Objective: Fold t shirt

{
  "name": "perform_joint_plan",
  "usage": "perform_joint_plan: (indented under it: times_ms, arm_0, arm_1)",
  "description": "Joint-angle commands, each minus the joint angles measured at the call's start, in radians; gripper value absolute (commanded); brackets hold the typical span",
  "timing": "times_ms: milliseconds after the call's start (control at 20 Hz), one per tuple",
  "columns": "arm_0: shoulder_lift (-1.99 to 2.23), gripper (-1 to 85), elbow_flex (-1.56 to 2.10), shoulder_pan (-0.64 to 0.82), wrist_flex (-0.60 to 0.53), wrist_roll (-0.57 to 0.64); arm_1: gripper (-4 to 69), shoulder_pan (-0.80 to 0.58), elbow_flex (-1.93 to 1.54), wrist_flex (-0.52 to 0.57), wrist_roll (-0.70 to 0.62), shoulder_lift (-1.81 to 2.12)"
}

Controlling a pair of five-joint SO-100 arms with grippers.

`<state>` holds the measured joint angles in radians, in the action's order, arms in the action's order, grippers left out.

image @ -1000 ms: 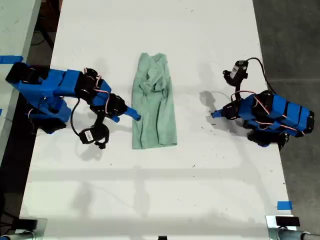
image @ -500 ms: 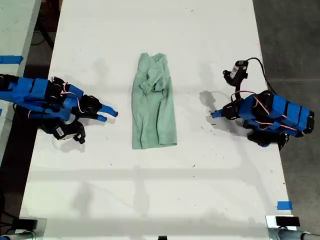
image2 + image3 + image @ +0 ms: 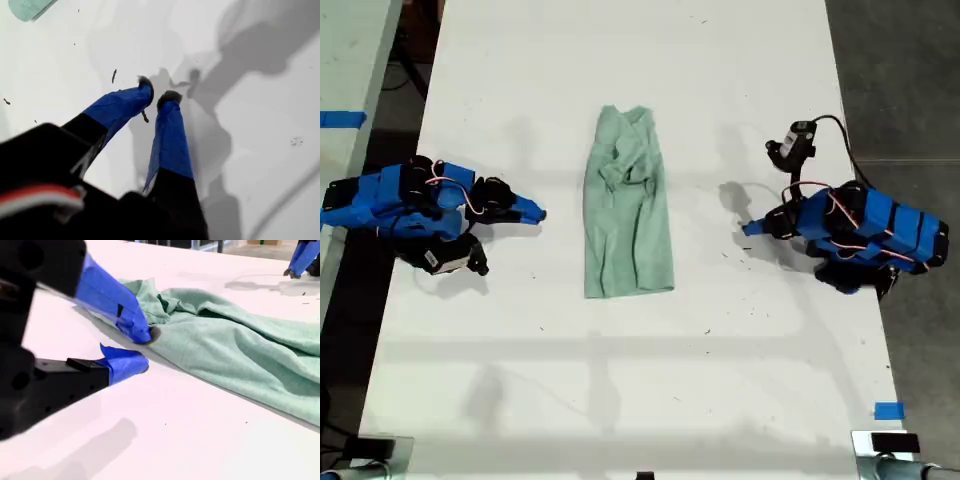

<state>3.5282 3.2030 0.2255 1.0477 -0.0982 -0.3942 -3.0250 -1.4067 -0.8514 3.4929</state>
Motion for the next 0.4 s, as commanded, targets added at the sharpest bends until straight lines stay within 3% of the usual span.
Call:
perform_joint_plan:
  times_ms: [0, 350]
  arm_0:
    - [0.008, -0.1, 0.017, 0.000, -0.017, 0.003]
    - [0.008, -0.1, 0.017, 0.005, -0.017, 0.005]
  arm_1:
    - [5.7, -0.009, -0.064, 0.029, -0.006, 0.012]
    - [5.7, -0.020, -0.064, 0.029, 0.031, 0.012]
